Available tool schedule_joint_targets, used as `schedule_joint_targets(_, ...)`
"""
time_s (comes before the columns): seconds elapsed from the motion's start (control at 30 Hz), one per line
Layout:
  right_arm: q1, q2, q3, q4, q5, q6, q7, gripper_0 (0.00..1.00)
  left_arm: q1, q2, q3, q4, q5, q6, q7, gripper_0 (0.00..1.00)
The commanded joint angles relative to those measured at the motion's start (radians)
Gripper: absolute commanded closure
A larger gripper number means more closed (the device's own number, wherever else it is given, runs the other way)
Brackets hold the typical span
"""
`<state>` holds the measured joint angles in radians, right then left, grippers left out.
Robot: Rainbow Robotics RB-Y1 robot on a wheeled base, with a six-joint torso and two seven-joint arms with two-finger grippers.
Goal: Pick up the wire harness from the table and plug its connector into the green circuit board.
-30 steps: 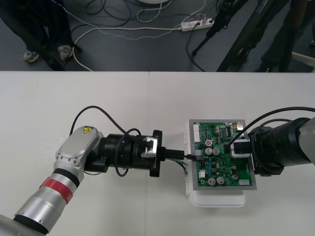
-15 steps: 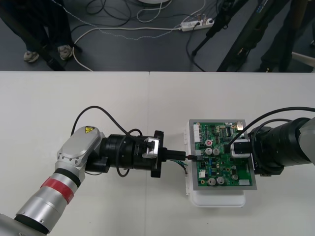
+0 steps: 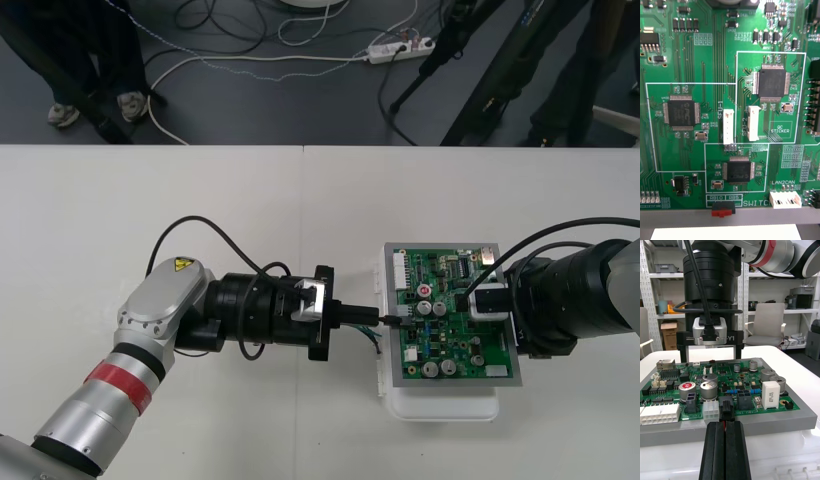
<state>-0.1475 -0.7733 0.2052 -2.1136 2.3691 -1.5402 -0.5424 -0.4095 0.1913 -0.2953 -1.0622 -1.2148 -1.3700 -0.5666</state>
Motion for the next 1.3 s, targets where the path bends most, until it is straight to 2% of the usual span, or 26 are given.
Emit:
schedule_joint_targets(0.03,-0.023,0.006,0.013,-0.023,0.001,0.008,0.038,0.00,-0.040,-0.062,-0.033,-0.015,0.020,0.042,-0.044,1.00)
schedule_joint_targets(1.3,-0.026,0.003,0.008,-0.023,0.009,0.008,0.038,0.00,-0.038,-0.050,-0.039,-0.015,0.023,0.060,-0.035,1.00)
